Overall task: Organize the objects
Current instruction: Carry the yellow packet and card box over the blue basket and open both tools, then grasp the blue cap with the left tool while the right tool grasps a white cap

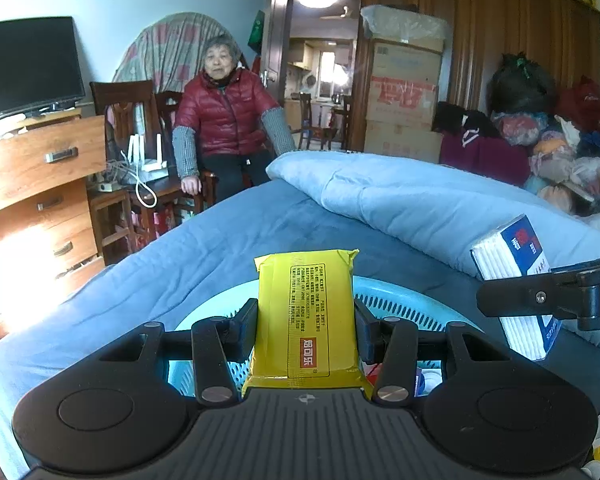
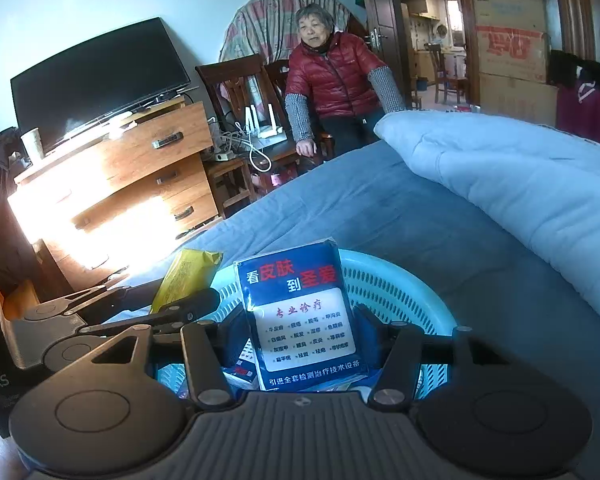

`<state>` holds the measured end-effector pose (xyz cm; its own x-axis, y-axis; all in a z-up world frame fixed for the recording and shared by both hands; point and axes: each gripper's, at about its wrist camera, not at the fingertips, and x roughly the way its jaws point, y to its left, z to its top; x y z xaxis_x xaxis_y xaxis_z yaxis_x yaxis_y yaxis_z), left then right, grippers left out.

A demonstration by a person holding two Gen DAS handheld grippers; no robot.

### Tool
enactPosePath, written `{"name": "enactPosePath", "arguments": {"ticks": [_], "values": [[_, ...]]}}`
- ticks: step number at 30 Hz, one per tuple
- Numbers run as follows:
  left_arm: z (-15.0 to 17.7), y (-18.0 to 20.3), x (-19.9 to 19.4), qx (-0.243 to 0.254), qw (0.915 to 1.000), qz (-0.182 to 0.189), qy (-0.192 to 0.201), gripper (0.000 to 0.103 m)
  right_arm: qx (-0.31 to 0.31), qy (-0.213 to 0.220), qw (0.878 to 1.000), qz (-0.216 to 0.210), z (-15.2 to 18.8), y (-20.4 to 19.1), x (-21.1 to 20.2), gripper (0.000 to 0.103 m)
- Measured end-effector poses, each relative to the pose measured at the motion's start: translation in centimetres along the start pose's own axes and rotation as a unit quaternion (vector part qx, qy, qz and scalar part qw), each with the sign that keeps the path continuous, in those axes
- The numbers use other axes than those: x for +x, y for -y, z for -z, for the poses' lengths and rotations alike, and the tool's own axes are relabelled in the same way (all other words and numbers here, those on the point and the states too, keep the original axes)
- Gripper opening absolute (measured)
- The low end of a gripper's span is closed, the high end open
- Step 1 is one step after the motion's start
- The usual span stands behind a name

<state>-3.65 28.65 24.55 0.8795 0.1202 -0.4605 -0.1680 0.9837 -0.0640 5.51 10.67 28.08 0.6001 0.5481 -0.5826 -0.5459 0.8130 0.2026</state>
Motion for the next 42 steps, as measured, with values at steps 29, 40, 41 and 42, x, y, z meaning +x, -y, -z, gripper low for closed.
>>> {"name": "enactPosePath", "arguments": {"ticks": [29, 40, 41, 42], "values": [[15.4, 18.5, -8.6, 0.096, 0.9393, 0.322, -0.069, 0.095, 0.193, -0.022, 0.942, 0.274, 36.5, 21.1, -26.2, 0.083], [21.3, 22.7, -5.2, 0.149, 0.9339, 0.294, -0.137, 0.093, 0.091, -0.036, 0.961, 0.257, 38.6, 18.2, -18.4, 0.053], [21.5, 23.1, -5.1, 0.153, 0.9322, 0.298, -0.137, 0.091, 0.099, -0.033, 0.963, 0.25, 38.7, 18.6, -18.2, 0.049], [21.9, 23.5, -5.0, 0.158, 0.9303, 0.301, -0.137, 0.09, 0.105, -0.027, 0.962, 0.249, 38.8, 18.7, -18.5, 0.043]]}}
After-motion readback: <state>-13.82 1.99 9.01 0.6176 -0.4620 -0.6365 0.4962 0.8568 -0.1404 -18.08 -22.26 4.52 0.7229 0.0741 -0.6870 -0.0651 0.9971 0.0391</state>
